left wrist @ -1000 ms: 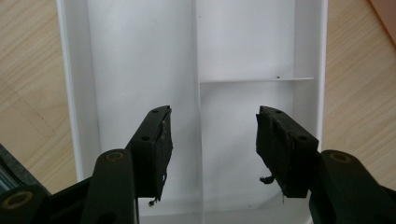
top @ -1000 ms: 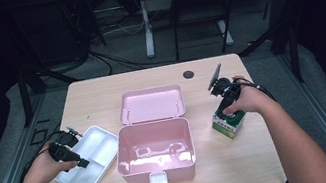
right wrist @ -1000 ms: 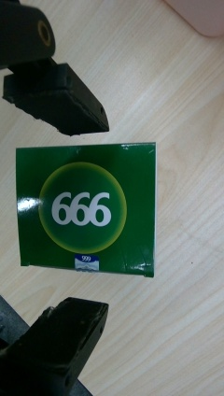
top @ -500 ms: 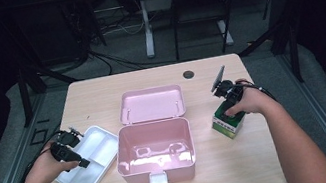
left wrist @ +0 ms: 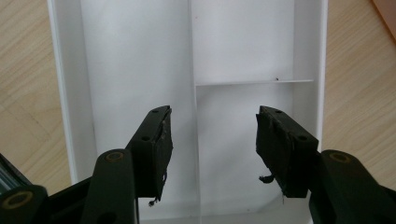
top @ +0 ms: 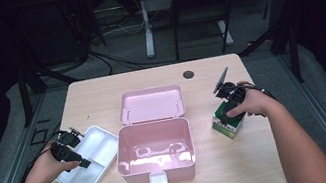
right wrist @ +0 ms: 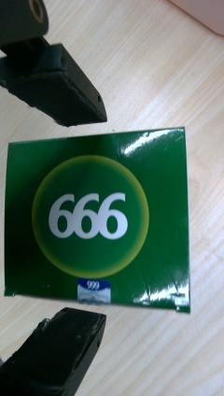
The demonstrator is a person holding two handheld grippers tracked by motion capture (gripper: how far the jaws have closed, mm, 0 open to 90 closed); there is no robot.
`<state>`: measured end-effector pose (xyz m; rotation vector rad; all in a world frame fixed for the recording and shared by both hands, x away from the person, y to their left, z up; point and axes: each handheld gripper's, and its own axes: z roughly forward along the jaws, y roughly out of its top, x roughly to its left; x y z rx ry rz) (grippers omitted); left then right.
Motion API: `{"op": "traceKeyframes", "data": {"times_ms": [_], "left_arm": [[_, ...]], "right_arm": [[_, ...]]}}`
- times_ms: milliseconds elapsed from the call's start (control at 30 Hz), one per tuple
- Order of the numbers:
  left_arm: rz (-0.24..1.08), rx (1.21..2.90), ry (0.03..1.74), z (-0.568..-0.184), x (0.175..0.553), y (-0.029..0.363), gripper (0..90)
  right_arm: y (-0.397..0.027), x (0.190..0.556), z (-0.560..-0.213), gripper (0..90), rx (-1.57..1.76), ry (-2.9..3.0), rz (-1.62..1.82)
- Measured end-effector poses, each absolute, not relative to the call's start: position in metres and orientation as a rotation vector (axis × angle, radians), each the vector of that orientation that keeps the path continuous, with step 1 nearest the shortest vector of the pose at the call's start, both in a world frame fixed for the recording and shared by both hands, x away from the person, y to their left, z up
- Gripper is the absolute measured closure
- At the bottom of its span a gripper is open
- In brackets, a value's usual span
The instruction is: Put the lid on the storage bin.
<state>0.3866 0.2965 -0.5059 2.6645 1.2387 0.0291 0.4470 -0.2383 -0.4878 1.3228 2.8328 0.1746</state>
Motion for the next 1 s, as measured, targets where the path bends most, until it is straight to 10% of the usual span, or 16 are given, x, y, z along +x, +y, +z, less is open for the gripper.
{"op": "traceKeyframes", "data": {"times_ms": [1000], "left_arm": [[0.03, 2.665, 1.228, -0.5049, 0.3859, 0.2961, 46.0]], "right_arm": [[-0.2301, 0.4452, -0.4872, 15.7, 1.271, 2.833, 0.066]]}}
